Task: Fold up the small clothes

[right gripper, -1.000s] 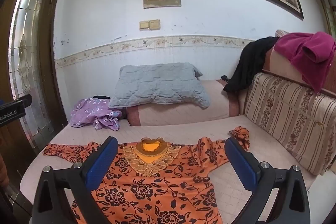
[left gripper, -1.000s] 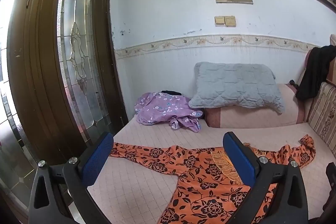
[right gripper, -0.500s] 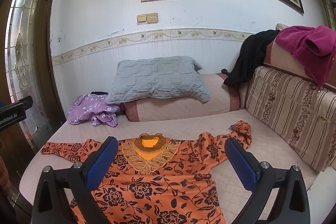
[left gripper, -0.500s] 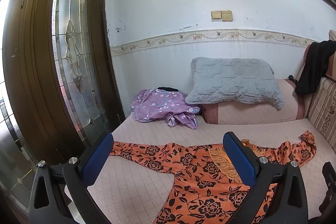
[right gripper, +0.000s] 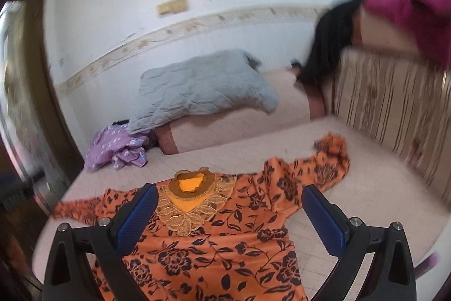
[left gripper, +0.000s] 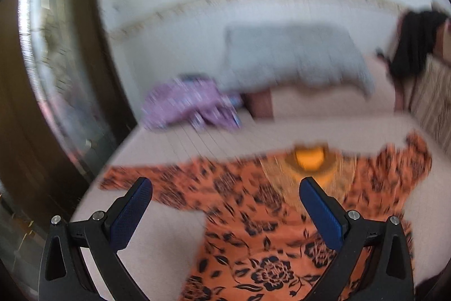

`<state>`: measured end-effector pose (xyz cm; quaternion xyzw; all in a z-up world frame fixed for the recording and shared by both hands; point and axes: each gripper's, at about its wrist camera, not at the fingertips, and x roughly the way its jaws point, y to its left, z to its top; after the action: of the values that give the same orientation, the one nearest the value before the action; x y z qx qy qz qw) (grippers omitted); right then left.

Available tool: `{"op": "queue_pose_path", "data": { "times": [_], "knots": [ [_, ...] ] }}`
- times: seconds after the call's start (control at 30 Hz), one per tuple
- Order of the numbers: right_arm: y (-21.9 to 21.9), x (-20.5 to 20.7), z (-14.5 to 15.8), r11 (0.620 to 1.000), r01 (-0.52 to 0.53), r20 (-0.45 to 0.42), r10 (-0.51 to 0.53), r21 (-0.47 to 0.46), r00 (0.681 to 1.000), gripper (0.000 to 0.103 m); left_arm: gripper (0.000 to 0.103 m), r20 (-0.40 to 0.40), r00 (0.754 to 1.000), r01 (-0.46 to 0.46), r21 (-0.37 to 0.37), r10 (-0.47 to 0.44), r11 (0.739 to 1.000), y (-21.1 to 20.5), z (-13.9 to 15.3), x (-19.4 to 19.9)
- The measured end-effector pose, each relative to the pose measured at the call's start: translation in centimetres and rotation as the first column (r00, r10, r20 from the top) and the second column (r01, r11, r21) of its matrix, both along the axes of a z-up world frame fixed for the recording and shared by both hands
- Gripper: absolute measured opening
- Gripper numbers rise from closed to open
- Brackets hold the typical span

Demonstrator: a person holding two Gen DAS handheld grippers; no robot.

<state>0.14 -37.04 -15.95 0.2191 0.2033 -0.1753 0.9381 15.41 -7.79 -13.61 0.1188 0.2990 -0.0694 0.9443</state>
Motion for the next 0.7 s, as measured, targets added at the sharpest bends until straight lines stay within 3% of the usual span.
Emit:
{"op": "queue_pose_path", "data": {
  "times": [0.1, 0.17, 0.23, 0.3, 0.4, 0.5, 0.6, 0.7],
  "knots": [
    [-6.7, 1.2, -4.3, 0.977, 0.062, 0.012, -0.065, 0.205, 0.998, 0.103, 0.103, -0.142, 0.989, 0.033, 0.023, -0.03, 0.999, -2.1, -5.3, 3.7],
    [-13.3, 1.7, -7.5, 0.939, 0.163, -0.051, -0.155, 0.303, 0.987, 0.103, 0.103, -0.195, 0.98, 0.042, 0.039, -0.034, 0.998, -3.4, -8.2, 5.6],
    [-18.0, 2.1, -9.7, 0.904, 0.241, -0.098, -0.22, 0.354, 0.971, 0.102, 0.103, -0.208, 0.978, 0.046, 0.058, -0.032, 0.997, -4.5, -10.6, 6.9],
    [-21.2, 3.3, -10.9, 0.893, 0.287, -0.126, -0.258, 0.347, 0.958, 0.099, 0.103, -0.212, 0.977, 0.048, 0.085, -0.029, 0.995, -5.3, -12.6, 8.0],
    [-25.0, 8.4, -12.0, 0.927, 0.333, -0.265, -0.283, 0.17, 0.922, 0.087, 0.103, -0.223, 0.974, 0.078, 0.147, -0.043, 0.986, -6.2, -14.7, 9.0],
    [-28.0, 13.5, -13.0, 0.953, 0.301, -0.363, -0.272, 0.024, 0.891, 0.075, 0.103, -0.166, 0.984, 0.093, 0.197, -0.06, 0.976, -6.3, -15.6, 9.3],
    [-30.8, 17.5, -15.1, 0.954, 0.283, -0.492, -0.296, -0.103, 0.819, 0.075, 0.103, -0.155, 0.986, 0.096, 0.225, -0.062, 0.97, -6.3, -16.4, 10.0],
    [-33.8, 20.1, -17.7, 0.942, 0.305, -0.578, -0.328, -0.14, 0.747, 0.075, 0.103, -0.149, 0.986, 0.106, 0.218, -0.074, 0.97, -6.7, -16.8, 10.6]
  ]
}}
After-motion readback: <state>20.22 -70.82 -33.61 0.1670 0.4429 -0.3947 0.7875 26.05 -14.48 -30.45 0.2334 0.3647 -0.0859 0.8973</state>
